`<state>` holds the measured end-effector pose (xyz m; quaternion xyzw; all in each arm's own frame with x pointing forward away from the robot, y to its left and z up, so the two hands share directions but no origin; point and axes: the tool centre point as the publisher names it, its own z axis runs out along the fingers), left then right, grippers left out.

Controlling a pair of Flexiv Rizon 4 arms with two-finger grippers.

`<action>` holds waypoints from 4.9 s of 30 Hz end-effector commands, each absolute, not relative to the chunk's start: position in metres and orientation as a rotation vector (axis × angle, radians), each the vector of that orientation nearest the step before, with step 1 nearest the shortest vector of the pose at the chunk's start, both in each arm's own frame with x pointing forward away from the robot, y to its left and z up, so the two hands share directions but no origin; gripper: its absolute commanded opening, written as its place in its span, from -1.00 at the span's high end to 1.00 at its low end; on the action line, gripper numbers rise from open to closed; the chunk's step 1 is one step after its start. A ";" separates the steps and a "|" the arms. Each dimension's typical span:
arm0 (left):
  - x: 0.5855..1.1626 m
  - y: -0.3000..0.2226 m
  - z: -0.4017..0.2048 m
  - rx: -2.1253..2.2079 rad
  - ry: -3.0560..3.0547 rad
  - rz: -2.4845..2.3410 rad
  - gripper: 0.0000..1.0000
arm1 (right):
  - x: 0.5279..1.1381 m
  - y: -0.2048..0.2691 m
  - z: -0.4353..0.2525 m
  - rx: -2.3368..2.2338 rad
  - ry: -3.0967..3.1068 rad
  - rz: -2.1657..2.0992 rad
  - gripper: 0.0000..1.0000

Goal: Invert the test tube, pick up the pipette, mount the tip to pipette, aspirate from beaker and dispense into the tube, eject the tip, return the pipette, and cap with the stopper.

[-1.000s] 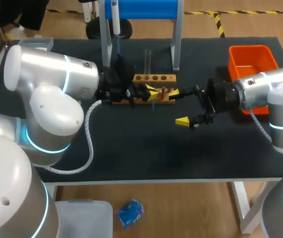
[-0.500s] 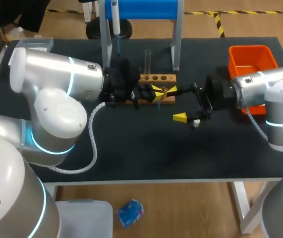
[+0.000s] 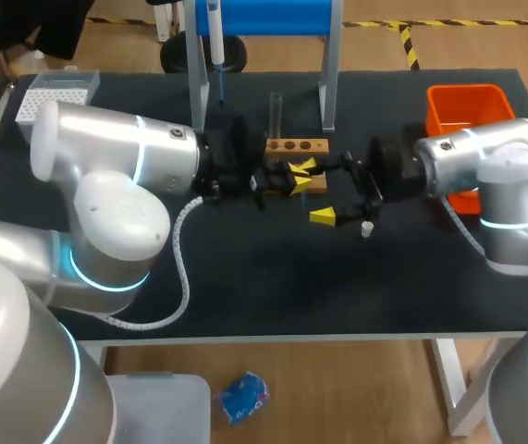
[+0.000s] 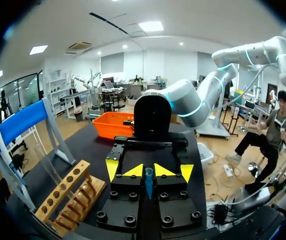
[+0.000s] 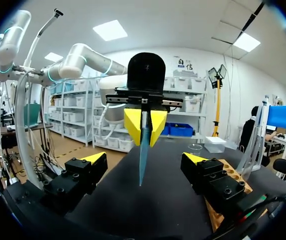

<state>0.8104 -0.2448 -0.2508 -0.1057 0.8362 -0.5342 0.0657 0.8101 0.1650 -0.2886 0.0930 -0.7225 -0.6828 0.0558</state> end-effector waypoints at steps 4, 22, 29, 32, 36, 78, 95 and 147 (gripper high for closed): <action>0.813 -0.250 -0.258 -0.308 2.525 -1.605 1.00 | 0.812 0.170 -0.292 0.272 -2.185 -2.070 -0.42; 0.814 -0.249 -0.261 -0.304 2.542 -1.574 1.00 | 0.812 0.178 -0.296 0.277 -2.187 -2.039 0.09; 0.814 -0.248 -0.261 -0.301 2.537 -1.575 1.00 | 0.812 0.177 -0.297 0.273 -2.187 -2.045 0.13; 0.814 -0.249 -0.262 -0.299 2.539 -1.577 1.00 | 0.812 0.178 -0.296 0.278 -2.181 -2.054 0.20; 0.814 -0.249 -0.261 -0.296 2.539 -1.580 1.00 | 0.811 0.178 -0.295 0.284 -2.170 -2.065 0.48; 0.866 -0.199 -0.202 -0.739 2.392 -1.588 -1.00 | 0.785 0.124 -0.296 0.218 -2.253 -2.066 1.00; 0.866 -0.199 -0.202 -0.739 2.392 -1.588 -1.00 | 0.786 0.119 -0.295 0.220 -2.252 -2.063 1.00; 1.046 -0.135 -0.191 -1.228 1.699 -1.246 -1.00 | 0.772 0.071 -0.287 0.185 -2.230 -2.102 1.00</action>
